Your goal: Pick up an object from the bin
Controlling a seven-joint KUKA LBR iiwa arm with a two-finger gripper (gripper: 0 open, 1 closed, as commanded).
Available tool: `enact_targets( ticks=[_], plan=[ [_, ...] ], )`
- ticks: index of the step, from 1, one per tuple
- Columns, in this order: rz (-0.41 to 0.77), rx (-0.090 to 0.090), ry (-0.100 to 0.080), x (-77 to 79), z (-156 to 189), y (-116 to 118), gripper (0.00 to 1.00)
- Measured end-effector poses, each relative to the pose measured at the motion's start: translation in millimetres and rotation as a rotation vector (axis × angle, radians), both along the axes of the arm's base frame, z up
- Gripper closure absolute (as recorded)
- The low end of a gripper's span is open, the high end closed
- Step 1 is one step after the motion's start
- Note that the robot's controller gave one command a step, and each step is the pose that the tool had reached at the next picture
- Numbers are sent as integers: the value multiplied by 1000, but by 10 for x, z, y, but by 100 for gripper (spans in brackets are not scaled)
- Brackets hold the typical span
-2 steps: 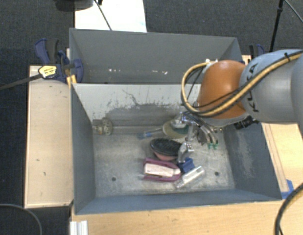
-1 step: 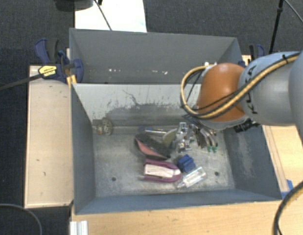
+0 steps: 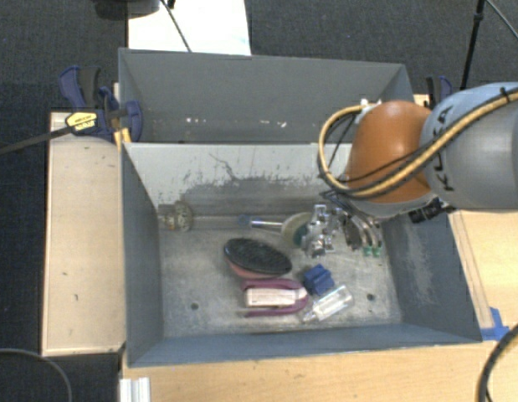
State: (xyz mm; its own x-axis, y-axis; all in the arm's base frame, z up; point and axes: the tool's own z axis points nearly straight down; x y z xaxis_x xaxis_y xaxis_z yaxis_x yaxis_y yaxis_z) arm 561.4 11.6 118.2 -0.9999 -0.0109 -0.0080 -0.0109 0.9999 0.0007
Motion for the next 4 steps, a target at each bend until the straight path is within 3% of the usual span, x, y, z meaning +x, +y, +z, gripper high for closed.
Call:
enact_targets(
  ticks=[1,2,3,4],
  plan=[
    [-1,0,7,-16,-17,1,0],
    [260,-8,-13,-489,-340,680,0],
    [247,-3,-2,-700,-270,-75,0],
    [252,0,5,-725,-281,-38,100]
  ],
)
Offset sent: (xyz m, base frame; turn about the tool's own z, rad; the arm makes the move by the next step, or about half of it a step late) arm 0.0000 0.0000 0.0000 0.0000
